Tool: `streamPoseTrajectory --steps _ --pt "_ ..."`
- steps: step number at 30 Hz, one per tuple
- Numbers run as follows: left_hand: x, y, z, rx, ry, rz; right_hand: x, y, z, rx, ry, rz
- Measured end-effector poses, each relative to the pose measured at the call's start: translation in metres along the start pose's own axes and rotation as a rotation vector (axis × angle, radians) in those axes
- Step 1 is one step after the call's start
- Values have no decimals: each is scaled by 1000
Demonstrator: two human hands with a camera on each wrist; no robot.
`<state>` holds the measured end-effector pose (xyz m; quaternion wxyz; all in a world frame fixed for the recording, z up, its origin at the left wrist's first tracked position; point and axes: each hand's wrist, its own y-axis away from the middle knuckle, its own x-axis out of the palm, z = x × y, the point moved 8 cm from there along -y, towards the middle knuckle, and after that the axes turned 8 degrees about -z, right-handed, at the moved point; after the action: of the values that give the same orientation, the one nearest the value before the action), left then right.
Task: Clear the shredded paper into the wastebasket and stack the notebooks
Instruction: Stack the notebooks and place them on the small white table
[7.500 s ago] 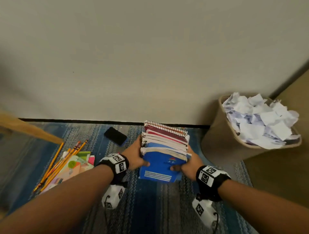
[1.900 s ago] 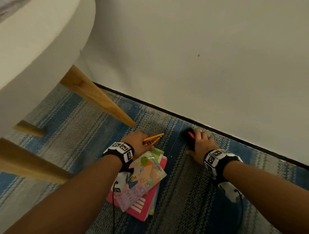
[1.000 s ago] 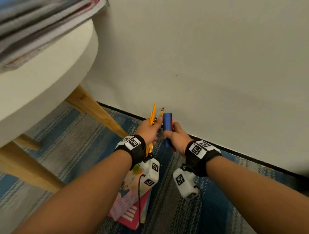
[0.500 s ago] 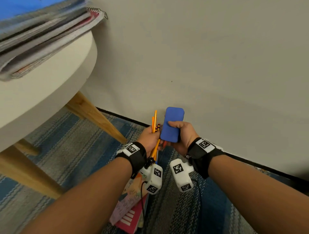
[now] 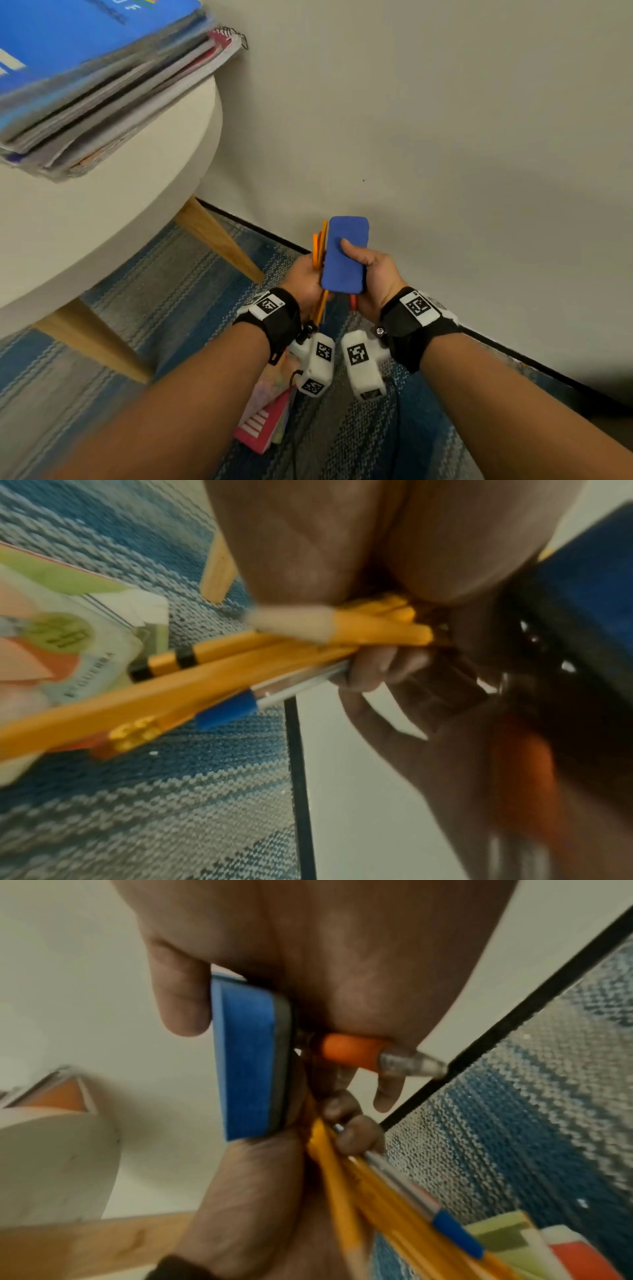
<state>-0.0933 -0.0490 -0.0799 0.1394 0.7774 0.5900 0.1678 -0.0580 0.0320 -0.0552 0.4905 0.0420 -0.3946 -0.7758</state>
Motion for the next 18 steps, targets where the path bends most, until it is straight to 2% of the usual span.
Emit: streamPoseTrajectory --steps 2,5,8,12,14,18 --pt "-9 15 -9 -42 -15 -40 2 20 1 39 71 -24" --pt "-13 40 -31 -33 -137 -35 8 51 13 67 102 22" --pt "-3 78 -81 -17 -207 38 23 84 44 40 55 71" --pt "12 123 -163 30 -137 62 48 123 99 -12 -63 117" --pt "8 135 -203 105 -160 -1 65 143 129 -60 -77 172" --pt "-34 154 -269 161 -197 -256 103 177 179 -158 -9 298"
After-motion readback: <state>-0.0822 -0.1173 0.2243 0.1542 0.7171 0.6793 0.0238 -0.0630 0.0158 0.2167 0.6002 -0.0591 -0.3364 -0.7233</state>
